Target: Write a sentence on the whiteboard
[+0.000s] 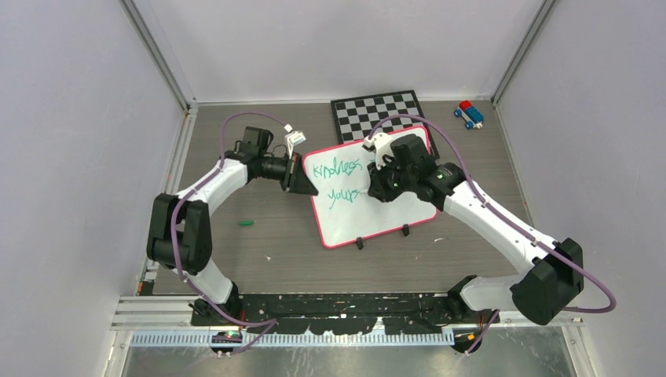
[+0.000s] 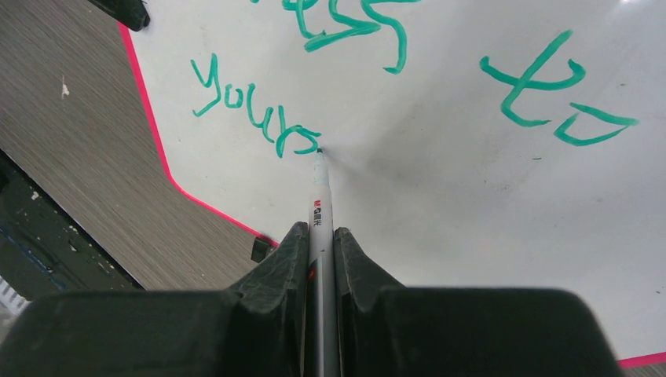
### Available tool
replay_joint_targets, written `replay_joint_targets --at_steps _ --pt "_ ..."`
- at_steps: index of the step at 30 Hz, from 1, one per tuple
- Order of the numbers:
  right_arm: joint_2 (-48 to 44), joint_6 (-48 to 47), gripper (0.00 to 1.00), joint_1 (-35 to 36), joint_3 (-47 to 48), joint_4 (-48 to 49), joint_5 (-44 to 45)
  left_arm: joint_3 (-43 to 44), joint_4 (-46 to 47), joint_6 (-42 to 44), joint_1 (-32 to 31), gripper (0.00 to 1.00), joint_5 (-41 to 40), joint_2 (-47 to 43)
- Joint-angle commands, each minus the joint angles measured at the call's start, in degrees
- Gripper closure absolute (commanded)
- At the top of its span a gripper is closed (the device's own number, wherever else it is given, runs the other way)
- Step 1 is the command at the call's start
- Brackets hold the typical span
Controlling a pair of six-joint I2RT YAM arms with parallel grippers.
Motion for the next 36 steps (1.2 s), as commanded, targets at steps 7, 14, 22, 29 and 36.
replay_joint_targets --at_steps 7,14,22,29,36 --pt "0.1 -0.8 1.00 -0.4 1.5 1.4 4.9 -1.0 1.1 0.6 -0.3 1.00 -0.6 -1.9" --pt "-0.7 -1.4 1.00 -0.9 2.4 0.9 6.6 -0.6 1.1 0.5 -0.3 1.00 -0.5 -1.4" --pt "1.4 -0.5 1.00 -0.9 4.0 1.5 5.3 -0.5 1.1 0.4 -0.3 1.00 -0.4 -1.4" --pt "2.4 0.0 1.00 -0.3 4.0 1.4 3.1 -0.4 1.1 0.5 -0.3 1.00 -0.4 -1.2" --pt "2.1 -0.5 1.00 0.1 2.7 1.3 2.6 -0.3 1.0 0.7 -0.3 1.00 -0.5 -1.2"
